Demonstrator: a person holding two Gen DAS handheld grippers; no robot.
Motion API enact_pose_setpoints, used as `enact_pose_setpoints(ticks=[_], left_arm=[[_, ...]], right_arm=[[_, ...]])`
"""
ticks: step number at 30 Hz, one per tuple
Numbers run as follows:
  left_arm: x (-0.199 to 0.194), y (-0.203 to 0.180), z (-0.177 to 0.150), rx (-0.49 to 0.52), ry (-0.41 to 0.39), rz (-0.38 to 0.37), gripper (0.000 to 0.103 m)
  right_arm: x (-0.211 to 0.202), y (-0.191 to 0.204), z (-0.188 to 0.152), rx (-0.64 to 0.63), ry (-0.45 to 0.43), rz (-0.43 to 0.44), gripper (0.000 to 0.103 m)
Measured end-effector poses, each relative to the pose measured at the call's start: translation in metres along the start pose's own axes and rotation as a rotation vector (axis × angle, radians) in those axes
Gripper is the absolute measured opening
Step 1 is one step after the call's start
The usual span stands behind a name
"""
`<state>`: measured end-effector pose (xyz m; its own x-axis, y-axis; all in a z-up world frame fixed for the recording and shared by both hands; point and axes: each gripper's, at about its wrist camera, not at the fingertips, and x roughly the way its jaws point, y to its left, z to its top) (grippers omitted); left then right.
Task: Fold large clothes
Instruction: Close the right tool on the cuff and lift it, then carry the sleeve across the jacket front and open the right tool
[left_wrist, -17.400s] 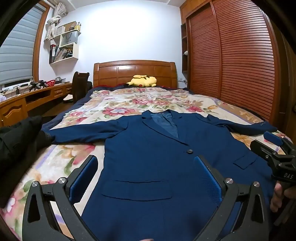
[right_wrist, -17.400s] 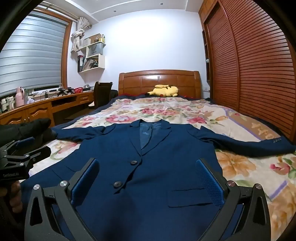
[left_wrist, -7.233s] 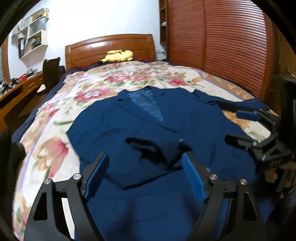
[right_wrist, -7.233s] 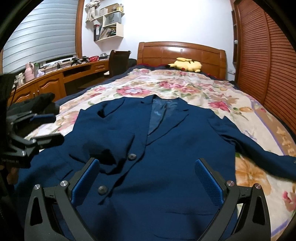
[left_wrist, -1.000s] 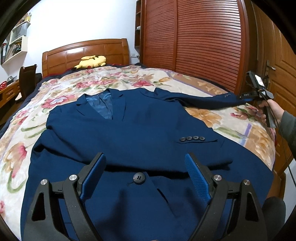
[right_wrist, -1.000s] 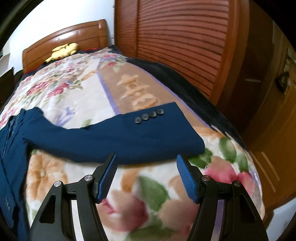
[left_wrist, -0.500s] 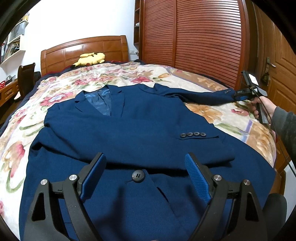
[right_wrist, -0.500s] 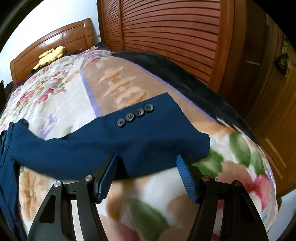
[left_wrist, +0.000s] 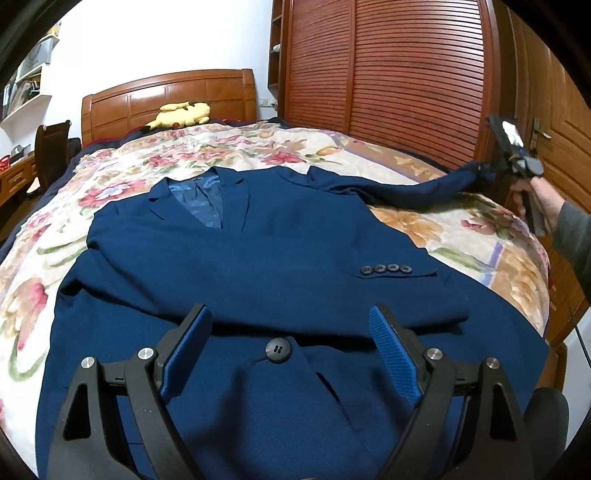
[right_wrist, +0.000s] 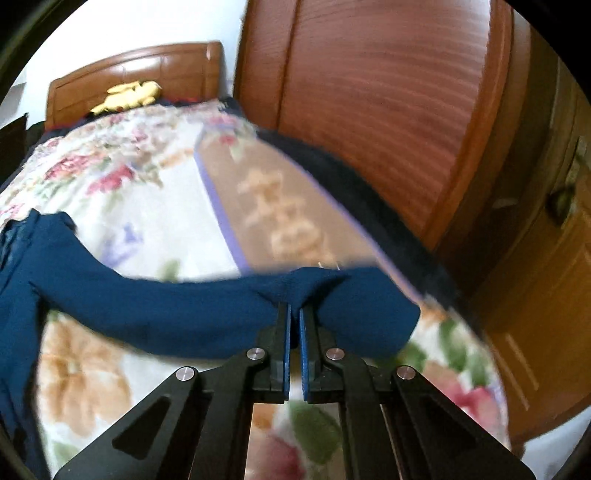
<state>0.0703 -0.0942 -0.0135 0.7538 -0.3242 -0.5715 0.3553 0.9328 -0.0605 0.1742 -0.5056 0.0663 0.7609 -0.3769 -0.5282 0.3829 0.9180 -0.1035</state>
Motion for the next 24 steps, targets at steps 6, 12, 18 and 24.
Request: enact_pose_setpoints(ticks=[6,12,18,24], left_arm=[[-0.006,0.004,0.000,0.003,-0.014,-0.004,0.087],[-0.015,0.011,0.001,0.005,-0.032,0.008,0.087],[-0.026,0.025,-0.003,-0.006,-0.040,0.025,0.087],[-0.038,0.043,-0.006,-0.011,-0.050,0.054,0.087]], right_arm=[[-0.060,0.033,0.016,-0.091,-0.097,0.023,0.004],[-0.116,0.080,0.017,-0.185,-0.177,0.099,0.004],[-0.167,0.129,0.000,-0.288,-0.248,0.202,0.004],[-0.208,0.184,-0.018,-0.376,-0.311,0.331,0.004]])
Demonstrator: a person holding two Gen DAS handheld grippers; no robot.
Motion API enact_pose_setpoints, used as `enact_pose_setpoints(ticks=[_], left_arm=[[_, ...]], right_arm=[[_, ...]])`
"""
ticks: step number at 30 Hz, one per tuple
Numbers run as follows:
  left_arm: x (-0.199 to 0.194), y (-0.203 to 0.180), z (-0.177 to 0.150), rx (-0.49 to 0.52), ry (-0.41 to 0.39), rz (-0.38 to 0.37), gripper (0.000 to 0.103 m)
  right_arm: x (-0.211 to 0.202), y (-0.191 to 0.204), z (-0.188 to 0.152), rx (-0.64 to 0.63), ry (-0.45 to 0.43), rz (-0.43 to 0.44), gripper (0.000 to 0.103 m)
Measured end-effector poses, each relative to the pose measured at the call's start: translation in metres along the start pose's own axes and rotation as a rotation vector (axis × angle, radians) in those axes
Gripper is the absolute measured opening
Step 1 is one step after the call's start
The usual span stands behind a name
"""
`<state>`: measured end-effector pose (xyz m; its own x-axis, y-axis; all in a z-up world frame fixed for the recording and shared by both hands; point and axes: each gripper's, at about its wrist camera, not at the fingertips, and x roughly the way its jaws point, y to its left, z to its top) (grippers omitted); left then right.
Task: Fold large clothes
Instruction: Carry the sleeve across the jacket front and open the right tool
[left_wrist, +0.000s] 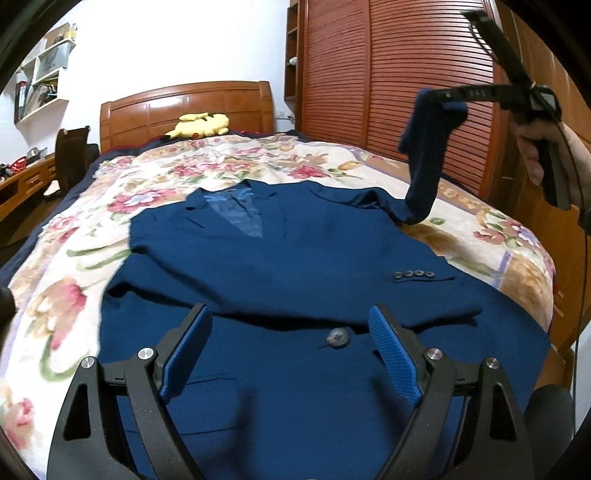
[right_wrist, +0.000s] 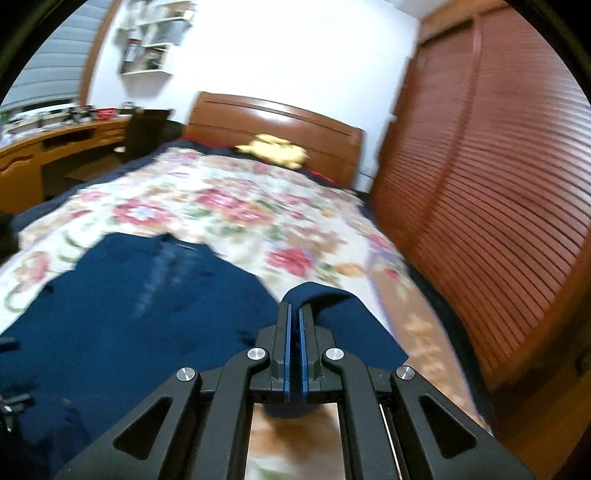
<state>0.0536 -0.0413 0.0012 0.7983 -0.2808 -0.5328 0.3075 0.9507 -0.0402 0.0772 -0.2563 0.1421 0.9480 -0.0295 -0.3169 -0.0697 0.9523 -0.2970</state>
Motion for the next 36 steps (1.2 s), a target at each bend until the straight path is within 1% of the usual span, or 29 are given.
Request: enact_pose_setpoints(ticks=[4,7,9,14,15,21,24,29,31,34,36], left_arm=[[-0.013,0.018,-0.002,-0.024,-0.019,0.019,0.087],[-0.019,0.032,-0.003,-0.046,-0.027,0.036,0.087],[-0.022,0.039,-0.003,-0.058,-0.033,0.045,0.087],[-0.026,0.052,-0.004,-0.077,-0.045,0.064,0.087],[-0.027,0.053,-0.004,-0.078,-0.045,0.066,0.087],[-0.033,0.059,-0.008,-0.075,-0.050,0.090,0.087],[-0.034,0.063,-0.009,-0.084,-0.052,0.096,0.087],[-0.034,0.067,-0.009,-0.104,-0.051,0.087,0.087],[-0.036,0.064,-0.009,-0.098,-0.060,0.086,0.087],[-0.037,0.061,-0.011,-0.090,-0.060,0.087,0.087],[-0.036,0.061,-0.012,-0.091,-0.055,0.089,0.087]], right_arm=[[-0.017,0.042,-0.001,-0.056,-0.038,0.106,0.004],[-0.032,0.063,-0.007,-0.095,-0.059,0.178,0.004],[-0.042,0.074,-0.009,-0.120,-0.076,0.203,0.004],[-0.066,0.083,-0.021,-0.151,-0.108,0.287,0.004],[-0.064,0.072,-0.024,-0.156,-0.105,0.298,0.004],[-0.078,0.072,-0.045,-0.180,-0.035,0.349,0.004],[-0.079,0.072,-0.059,-0.161,0.017,0.381,0.004],[-0.060,0.080,-0.069,-0.150,0.098,0.407,0.004],[-0.048,0.089,-0.067,-0.135,0.115,0.423,0.004],[-0.043,0.095,-0.072,-0.099,0.134,0.451,0.004],[-0.044,0.097,-0.075,-0.087,0.145,0.451,0.004]])
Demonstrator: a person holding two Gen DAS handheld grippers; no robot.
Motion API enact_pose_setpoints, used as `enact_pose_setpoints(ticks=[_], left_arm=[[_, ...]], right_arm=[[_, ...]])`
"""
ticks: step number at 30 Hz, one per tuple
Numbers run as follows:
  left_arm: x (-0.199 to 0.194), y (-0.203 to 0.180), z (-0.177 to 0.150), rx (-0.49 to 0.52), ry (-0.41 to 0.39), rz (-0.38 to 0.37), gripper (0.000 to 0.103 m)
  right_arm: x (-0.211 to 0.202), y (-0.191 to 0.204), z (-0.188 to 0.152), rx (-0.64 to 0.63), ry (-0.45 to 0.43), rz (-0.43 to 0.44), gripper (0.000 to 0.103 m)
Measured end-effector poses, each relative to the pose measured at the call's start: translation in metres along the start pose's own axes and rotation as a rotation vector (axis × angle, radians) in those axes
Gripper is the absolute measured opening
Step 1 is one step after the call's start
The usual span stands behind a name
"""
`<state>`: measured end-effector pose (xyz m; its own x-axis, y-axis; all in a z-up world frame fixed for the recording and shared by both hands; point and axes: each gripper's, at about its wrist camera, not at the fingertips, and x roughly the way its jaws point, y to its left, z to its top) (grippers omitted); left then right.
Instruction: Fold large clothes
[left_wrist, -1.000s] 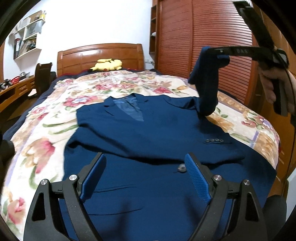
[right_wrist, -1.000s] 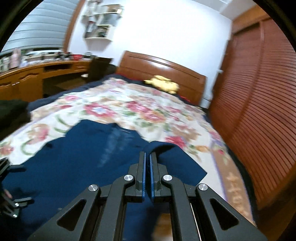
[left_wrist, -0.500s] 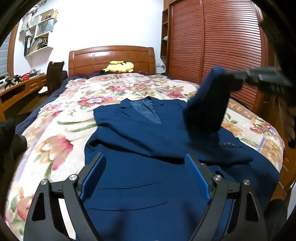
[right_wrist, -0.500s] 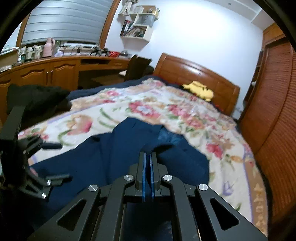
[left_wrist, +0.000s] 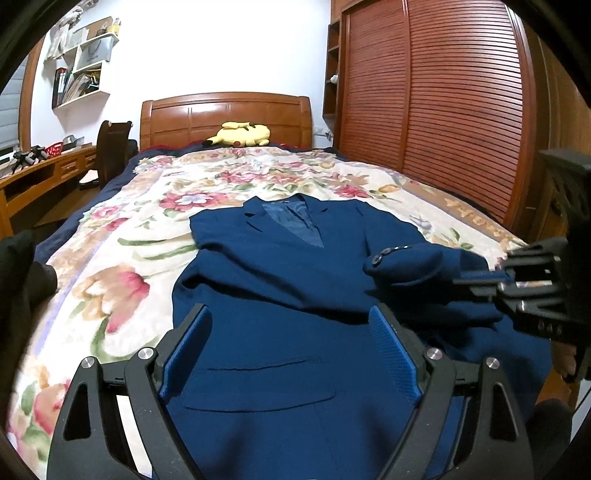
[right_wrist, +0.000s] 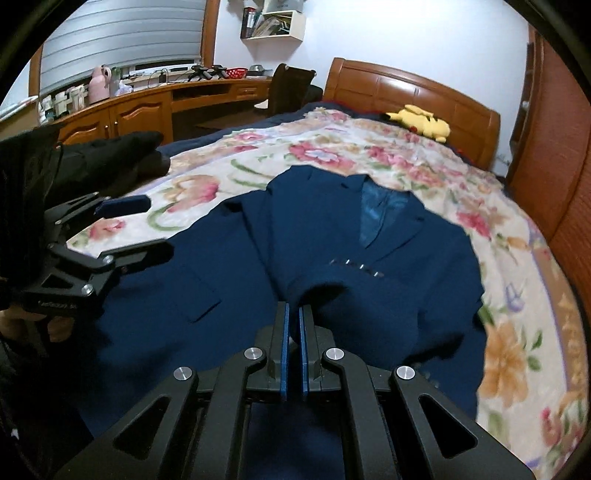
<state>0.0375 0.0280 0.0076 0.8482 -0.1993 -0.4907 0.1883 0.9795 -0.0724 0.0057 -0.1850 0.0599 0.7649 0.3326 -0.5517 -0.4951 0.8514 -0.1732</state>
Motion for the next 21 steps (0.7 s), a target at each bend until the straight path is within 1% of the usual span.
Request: enact_pose_setpoints(ticks=[3,4,5,7,9,13,18,21], left_arm=[[0.000,0.000,-0.001,0.000,0.002,0.003,0.087],[0.000,0.001,-0.001,0.001,0.004,0.006,0.087],[0.001,0.001,-0.001,0.001,0.005,0.007,0.087],[0.001,0.001,-0.002,0.003,0.008,0.011,0.087],[0.001,0.002,-0.003,0.003,0.010,0.011,0.087],[0.003,-0.001,-0.005,0.004,0.017,0.004,0.087],[0.007,-0.009,-0.006,0.015,0.027,-0.007,0.087],[0.008,-0.016,-0.005,0.018,0.029,-0.029,0.087]], right_arm=[[-0.001,0.002,-0.003,0.015,0.020,0.001,0.016],[-0.003,0.003,-0.004,0.017,0.026,0.006,0.027],[-0.005,0.004,-0.004,0.017,0.028,0.009,0.041],[-0.010,0.004,-0.004,0.018,0.021,0.013,0.052],[-0.016,0.002,-0.004,0.016,0.007,0.010,0.053],[-0.013,-0.009,-0.011,0.024,0.001,-0.046,0.053],[0.009,-0.029,-0.018,0.070,0.014,-0.102,0.052],[0.026,-0.042,-0.029,0.104,0.041,-0.151,0.052]])
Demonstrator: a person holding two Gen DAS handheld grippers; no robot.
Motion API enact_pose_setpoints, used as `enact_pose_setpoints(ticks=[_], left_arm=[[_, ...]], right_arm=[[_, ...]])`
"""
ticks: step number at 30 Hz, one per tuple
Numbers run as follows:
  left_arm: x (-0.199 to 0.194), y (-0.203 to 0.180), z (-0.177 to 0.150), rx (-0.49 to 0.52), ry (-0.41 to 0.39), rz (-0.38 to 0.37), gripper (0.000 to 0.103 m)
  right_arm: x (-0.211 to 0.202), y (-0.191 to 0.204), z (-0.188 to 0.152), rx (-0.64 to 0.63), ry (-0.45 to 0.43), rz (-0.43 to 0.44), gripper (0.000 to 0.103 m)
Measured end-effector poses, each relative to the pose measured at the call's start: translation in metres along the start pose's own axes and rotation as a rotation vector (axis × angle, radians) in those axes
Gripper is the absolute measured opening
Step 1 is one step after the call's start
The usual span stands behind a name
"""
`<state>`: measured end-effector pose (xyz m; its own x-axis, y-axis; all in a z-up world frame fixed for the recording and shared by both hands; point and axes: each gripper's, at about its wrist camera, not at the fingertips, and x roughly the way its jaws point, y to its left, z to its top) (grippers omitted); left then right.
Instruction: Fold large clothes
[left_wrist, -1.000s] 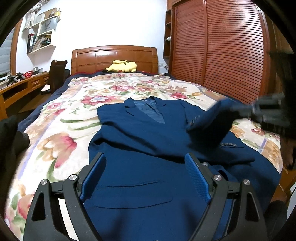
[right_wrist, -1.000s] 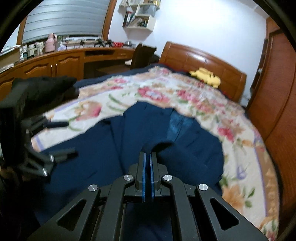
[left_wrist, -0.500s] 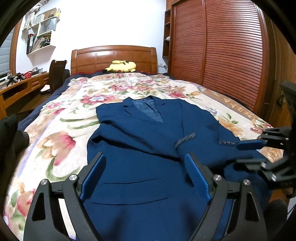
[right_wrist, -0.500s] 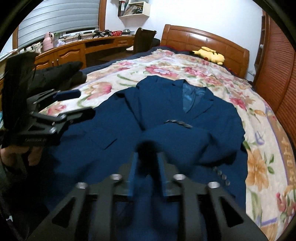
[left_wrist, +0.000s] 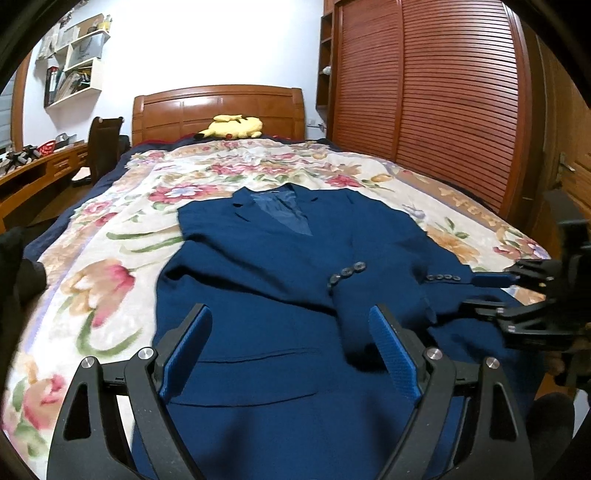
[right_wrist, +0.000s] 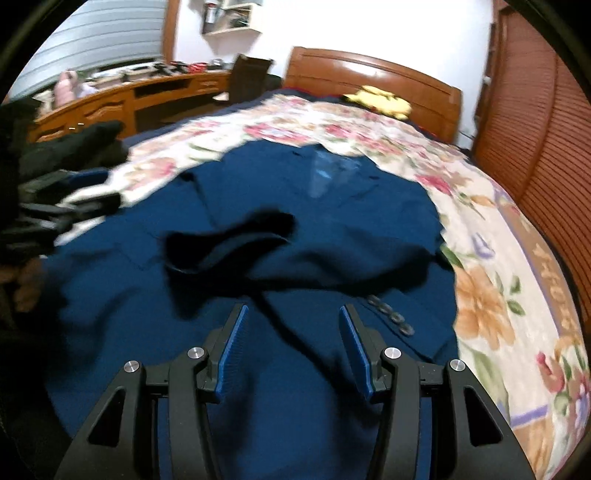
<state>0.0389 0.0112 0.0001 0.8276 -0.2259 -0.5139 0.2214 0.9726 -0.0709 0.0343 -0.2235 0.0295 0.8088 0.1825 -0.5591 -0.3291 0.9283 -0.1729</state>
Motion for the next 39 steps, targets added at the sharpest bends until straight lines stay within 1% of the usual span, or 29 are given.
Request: enact_pose_setpoints(ticks=[4,11,16,20,24,25,26,27,28,29,30,32,33,35,36,39], left_arm=[[0.007,-0.016,0.000,0.021,0.010,-0.028,0.087],[0.019,-0.043,0.002,0.053,0.029,-0.076,0.087],[0.029,-0.058,0.004,0.063,0.047,-0.113,0.087],[0.039,-0.071,0.003,0.090,0.067,-0.109,0.087],[0.047,-0.077,0.003,0.101,0.089,-0.117,0.087],[0.048,-0.077,0.003,0.101,0.090,-0.125,0.084],[0.049,-0.078,0.004,0.103,0.091,-0.130,0.072],[0.049,-0.079,0.004,0.103,0.094,-0.131,0.058],[0.051,-0.078,0.005,0.102,0.104,-0.128,0.051],[0.052,-0.077,0.005,0.102,0.109,-0.129,0.037],[0.053,-0.076,0.005,0.103,0.115,-0.132,0.020],[0.049,-0.072,0.006,0.105,0.106,-0.107,0.007],[0.045,-0.068,0.007,0.102,0.094,-0.088,0.005],[0.033,-0.056,0.010,0.084,0.057,-0.040,0.005],[0.024,-0.046,0.011,0.064,0.042,-0.027,0.005],[0.010,-0.026,0.009,0.029,0.033,-0.005,0.005]], right_arm=[[0.019,-0.011,-0.009,0.024,0.032,-0.062,0.052],[0.038,-0.018,-0.017,0.075,0.056,-0.027,0.052],[0.052,-0.018,-0.018,0.092,0.041,-0.016,0.052],[0.060,-0.019,-0.016,0.107,0.064,-0.007,0.053],[0.061,-0.017,-0.017,0.112,0.053,-0.012,0.053],[0.057,-0.018,-0.021,0.110,0.038,-0.014,0.053],[0.056,-0.018,-0.024,0.109,0.027,-0.016,0.053],[0.052,-0.019,-0.029,0.109,0.016,-0.018,0.053],[0.051,-0.018,-0.031,0.104,0.009,-0.024,0.053],[0.052,-0.018,-0.031,0.099,0.006,-0.029,0.053],[0.052,-0.017,-0.032,0.093,0.005,-0.036,0.053],[0.052,-0.014,-0.033,0.081,0.003,-0.048,0.053],[0.052,-0.013,-0.033,0.076,0.001,-0.054,0.053],[0.052,-0.012,-0.033,0.066,-0.001,-0.063,0.053],[0.052,-0.011,-0.034,0.063,-0.002,-0.065,0.053],[0.051,-0.011,-0.034,0.059,-0.005,-0.067,0.053]])
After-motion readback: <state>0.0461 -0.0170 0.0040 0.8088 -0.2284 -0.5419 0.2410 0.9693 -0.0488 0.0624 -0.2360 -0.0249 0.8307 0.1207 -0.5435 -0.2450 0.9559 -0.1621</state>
